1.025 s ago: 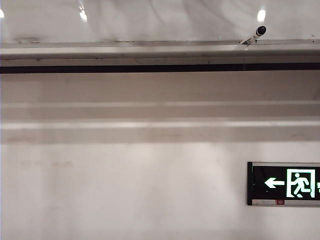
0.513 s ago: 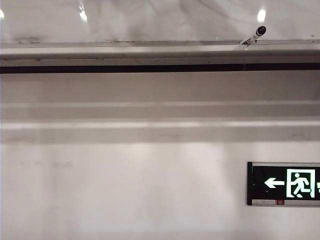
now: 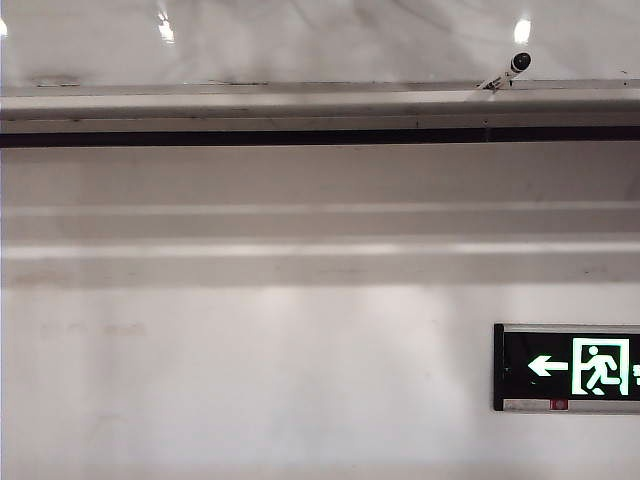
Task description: Wipe the whiteboard clean using the black magnetic whiteboard eraser attached to the whiteboard.
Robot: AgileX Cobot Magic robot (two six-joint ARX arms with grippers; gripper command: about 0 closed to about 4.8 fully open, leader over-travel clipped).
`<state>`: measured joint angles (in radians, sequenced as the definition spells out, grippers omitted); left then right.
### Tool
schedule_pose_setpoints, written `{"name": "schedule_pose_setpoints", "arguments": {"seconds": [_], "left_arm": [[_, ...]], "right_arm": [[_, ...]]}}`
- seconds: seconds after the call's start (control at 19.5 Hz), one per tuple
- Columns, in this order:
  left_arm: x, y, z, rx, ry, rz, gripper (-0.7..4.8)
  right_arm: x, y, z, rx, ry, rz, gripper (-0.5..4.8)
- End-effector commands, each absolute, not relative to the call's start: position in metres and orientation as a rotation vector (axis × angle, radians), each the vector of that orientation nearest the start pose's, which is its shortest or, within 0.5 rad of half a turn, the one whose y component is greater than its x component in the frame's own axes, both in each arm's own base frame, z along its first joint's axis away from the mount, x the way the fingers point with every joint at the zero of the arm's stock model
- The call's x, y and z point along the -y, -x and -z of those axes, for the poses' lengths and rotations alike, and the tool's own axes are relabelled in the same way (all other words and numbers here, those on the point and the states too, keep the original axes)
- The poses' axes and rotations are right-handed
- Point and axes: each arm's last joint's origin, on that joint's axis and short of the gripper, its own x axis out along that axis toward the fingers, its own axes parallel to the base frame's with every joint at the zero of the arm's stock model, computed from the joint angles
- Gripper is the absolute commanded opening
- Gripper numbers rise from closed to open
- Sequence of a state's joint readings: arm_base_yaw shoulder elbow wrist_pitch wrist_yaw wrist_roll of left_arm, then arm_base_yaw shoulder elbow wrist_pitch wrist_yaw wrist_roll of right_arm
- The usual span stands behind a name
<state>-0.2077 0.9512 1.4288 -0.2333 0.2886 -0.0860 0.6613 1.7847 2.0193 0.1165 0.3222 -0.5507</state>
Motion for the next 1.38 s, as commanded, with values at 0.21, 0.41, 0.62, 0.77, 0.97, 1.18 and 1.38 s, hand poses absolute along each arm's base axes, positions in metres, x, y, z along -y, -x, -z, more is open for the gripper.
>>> {"name": "schedule_pose_setpoints", "arguments": {"seconds": [0.21,0.41,0.62,0.77,0.97,1.18,1.38], "left_arm": [[0.039,-0.143,-0.51,0.243,0.087,0.512,-0.05],[0.05,-0.153,-0.517,0.303,0.194,0.598,-0.05],[0.089,-0.182,-0.513,0.332,0.271,0.725,1.49],[0.128,-0.206,-0.505,0.366,0.34,0.746,4.77],[0.174,-0.235,-0.496,0.364,0.395,0.717,4.79],[0.175,-0.237,-0.508,0.402,0.37,0.67,4.79],[0.146,-0.202,-0.53,0.478,0.233,0.544,-0.06]], "right_arm": [[-0.215,-0.242,-0.558,0.471,0.307,-0.29,4.41],[-0.173,-0.186,-0.598,0.59,0.213,-0.271,0.42],[-0.136,-0.158,-0.618,0.648,0.157,-0.163,-0.01],[-0.123,-0.15,-0.623,0.667,0.162,-0.132,-0.01],[-0.124,-0.152,-0.619,0.623,0.199,-0.146,-0.01],[-0.145,-0.171,-0.607,0.607,0.266,-0.259,0.0],[-0.17,-0.217,-0.585,0.576,0.345,-0.343,0.02]]}}
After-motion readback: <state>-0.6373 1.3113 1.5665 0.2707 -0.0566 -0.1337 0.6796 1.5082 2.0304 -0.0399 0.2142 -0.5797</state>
